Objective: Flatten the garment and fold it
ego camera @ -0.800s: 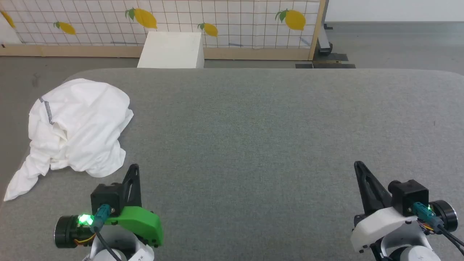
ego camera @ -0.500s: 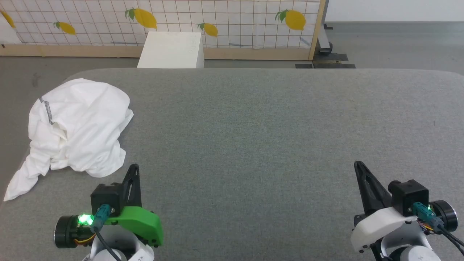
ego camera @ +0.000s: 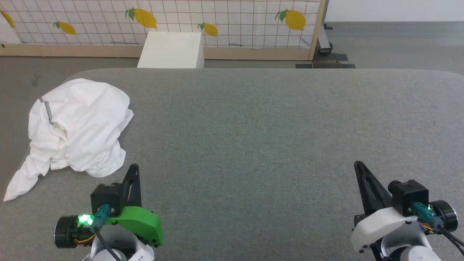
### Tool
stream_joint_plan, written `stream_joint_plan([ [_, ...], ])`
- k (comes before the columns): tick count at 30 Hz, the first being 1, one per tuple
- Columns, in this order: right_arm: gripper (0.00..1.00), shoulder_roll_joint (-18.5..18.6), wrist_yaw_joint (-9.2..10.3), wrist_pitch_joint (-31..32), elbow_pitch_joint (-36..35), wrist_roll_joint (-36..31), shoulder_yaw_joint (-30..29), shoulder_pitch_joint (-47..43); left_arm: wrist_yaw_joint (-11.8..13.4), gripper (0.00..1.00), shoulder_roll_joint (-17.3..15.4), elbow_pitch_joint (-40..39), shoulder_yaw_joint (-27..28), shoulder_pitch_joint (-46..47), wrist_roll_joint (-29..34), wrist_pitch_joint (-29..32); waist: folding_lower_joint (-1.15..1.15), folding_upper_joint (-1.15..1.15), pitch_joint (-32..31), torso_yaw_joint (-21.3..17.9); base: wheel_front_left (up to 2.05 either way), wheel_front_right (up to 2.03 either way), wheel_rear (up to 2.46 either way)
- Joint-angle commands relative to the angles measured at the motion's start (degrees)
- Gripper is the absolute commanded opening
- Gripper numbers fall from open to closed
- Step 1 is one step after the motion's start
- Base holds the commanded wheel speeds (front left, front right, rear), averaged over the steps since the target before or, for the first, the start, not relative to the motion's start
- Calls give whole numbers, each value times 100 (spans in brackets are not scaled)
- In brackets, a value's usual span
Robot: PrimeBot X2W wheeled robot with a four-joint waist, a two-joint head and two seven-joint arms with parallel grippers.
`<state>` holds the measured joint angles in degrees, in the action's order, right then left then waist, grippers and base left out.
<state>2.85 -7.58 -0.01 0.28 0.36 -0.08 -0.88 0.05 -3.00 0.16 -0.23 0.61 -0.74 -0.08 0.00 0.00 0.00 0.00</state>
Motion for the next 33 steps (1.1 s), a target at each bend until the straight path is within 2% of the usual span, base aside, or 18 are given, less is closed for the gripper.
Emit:
stream_joint_plan([
  [1, 0, 3, 9, 1, -28, -36, 8, 88, -5, 0, 13, -16, 23, -61, 74, 8, 0, 0, 0, 0, 0, 0, 0],
  [33, 0, 3, 9, 1, -28, -36, 8, 88, -5, 0, 13, -16, 23, -61, 74, 8, 0, 0, 0, 0, 0, 0, 0],
])
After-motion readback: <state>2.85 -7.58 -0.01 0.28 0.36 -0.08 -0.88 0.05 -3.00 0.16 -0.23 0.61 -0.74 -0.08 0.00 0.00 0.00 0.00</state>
